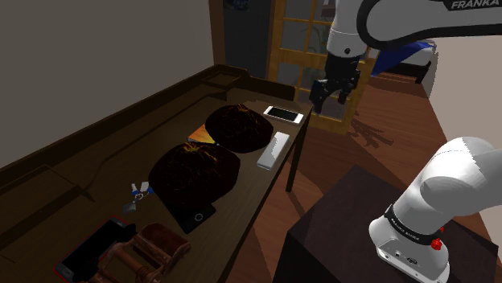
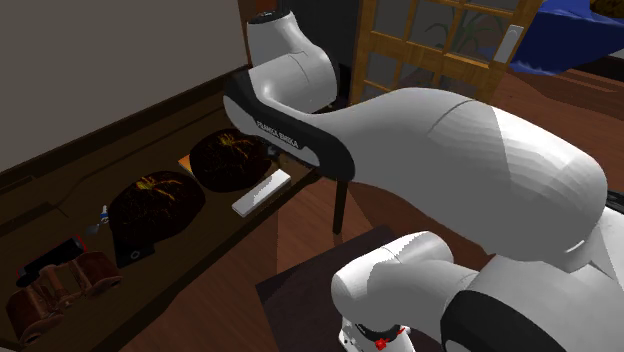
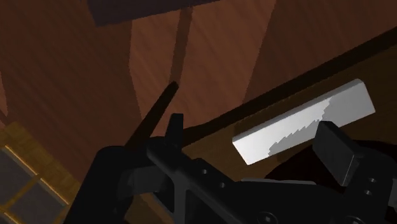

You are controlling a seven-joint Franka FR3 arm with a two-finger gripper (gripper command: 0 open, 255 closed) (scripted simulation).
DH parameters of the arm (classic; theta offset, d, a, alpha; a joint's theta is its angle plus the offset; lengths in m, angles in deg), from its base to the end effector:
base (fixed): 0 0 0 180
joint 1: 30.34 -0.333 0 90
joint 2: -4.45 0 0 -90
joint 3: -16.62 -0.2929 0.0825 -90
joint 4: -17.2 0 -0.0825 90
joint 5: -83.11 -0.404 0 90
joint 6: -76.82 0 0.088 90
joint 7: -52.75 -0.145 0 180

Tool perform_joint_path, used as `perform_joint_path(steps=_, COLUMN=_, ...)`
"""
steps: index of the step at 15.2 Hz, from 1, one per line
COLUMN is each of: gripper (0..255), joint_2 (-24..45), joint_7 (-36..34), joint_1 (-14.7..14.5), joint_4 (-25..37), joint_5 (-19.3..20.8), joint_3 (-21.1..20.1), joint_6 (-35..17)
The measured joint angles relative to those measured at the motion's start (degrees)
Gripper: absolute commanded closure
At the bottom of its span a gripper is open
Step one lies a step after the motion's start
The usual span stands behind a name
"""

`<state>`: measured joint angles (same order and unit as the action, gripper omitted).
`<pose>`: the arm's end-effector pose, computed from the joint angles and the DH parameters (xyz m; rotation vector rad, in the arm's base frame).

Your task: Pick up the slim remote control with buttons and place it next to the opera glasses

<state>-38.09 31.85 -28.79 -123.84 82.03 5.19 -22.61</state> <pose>0.3610 0.0660 0.4776 3.0073 -0.3726 0.0517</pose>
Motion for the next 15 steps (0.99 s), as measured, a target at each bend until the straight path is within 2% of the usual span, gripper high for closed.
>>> perform_joint_path(steps=5, gripper=0, joint_2=4.17, joint_7=-14.36, joint_1=1.23, joint_4=-3.56, joint_5=-5.50, joint_3=-6.19, joint_6=-7.68)
perform_joint_path(steps=9, gripper=0, joint_2=10.30, joint_7=-25.49, joint_1=2.93, joint_4=-3.52, joint_5=-8.78, joint_3=-11.16, joint_6=-14.27)
perform_joint_path(steps=15, gripper=0, joint_2=22.50, joint_7=-42.78, joint_1=6.54, joint_4=-1.38, joint_5=-10.38, joint_3=-18.75, joint_6=-25.54)
